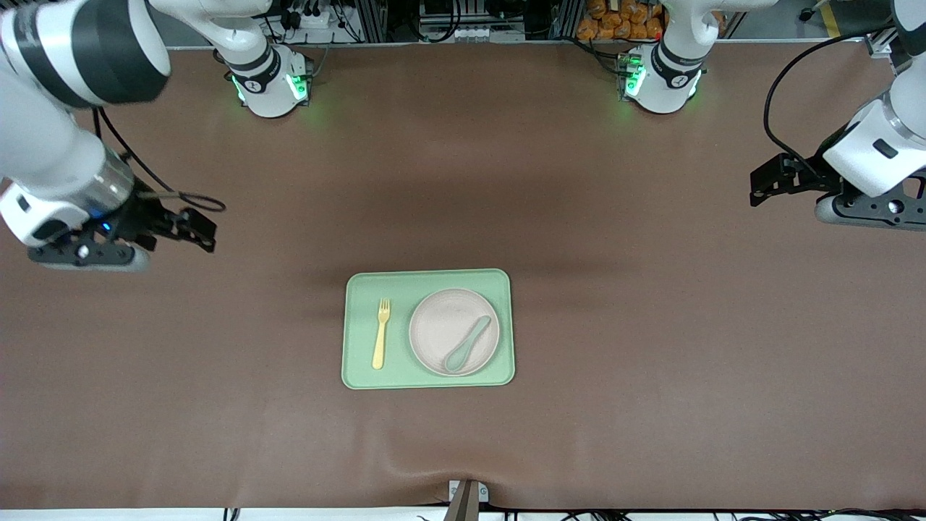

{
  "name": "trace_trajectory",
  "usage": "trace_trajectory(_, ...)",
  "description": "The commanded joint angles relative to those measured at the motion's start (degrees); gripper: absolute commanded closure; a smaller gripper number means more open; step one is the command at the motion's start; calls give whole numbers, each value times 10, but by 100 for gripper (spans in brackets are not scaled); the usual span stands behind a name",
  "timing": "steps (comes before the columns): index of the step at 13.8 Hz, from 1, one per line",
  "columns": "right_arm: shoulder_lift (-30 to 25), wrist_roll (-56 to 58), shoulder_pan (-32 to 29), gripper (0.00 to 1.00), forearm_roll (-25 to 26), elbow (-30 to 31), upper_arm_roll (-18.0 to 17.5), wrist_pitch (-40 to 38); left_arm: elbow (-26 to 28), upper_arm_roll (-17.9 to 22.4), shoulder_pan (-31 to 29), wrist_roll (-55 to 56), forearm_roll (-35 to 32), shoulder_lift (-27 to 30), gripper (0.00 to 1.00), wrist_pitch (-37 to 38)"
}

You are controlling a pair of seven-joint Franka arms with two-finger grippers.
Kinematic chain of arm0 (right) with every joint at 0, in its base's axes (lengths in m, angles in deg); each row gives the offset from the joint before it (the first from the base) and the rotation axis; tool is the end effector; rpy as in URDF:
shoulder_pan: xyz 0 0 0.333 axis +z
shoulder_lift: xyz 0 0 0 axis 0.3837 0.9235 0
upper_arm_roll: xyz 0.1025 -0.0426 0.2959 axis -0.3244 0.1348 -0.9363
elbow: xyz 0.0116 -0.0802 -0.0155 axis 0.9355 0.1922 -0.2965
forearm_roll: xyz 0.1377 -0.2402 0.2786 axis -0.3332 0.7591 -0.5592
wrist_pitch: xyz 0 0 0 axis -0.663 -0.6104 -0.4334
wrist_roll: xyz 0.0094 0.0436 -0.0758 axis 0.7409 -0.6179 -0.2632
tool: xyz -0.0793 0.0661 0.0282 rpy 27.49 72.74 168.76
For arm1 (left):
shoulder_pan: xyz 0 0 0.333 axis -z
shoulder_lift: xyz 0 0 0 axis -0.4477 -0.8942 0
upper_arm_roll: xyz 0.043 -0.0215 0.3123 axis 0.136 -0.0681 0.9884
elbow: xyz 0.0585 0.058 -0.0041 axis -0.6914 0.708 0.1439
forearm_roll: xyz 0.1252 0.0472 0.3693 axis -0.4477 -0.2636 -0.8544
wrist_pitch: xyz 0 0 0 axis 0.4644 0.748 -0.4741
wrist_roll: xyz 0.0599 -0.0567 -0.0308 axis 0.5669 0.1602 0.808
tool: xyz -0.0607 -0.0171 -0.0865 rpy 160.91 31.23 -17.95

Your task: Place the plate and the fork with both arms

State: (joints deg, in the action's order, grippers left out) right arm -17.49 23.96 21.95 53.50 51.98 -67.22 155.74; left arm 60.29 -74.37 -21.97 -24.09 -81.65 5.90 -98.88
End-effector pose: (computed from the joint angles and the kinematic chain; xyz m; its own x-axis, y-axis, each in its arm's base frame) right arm 0.5768 0.0880 0.5710 0.9985 -0.0298 0.0464 -0.0298 -0.9996 -0.0001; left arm 0.5635 -0.0775 0.6142 0.9929 -0.1170 -0.0200 -0.1169 -0.9931 0.0074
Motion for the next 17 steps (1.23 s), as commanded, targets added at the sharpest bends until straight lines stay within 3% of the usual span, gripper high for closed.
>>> trace_trajectory(1, -82, 32, 8, 0, -16, 83, 32, 10, 37, -3, -5, 2, 11, 33, 0, -22)
trace_trajectory(3, -82, 33, 10, 0, -16, 74, 37, 8, 33, -1, -6, 2, 11, 30, 0, -23)
trace_trajectory(6, -50, 31, 14, 0, -17, -6, 41, 3, 21, 2, -7, 0, 9, 26, 0, -24)
trace_trajectory(8, -29, 42, 17, 0, -18, -55, 70, -33, 17, 3, -8, -1, 6, 25, 0, -24)
trace_trajectory(17, -27, 82, 16, 0, -16, -66, 88, -52, 16, 4, -31, -7, 7, 20, 0, -25)
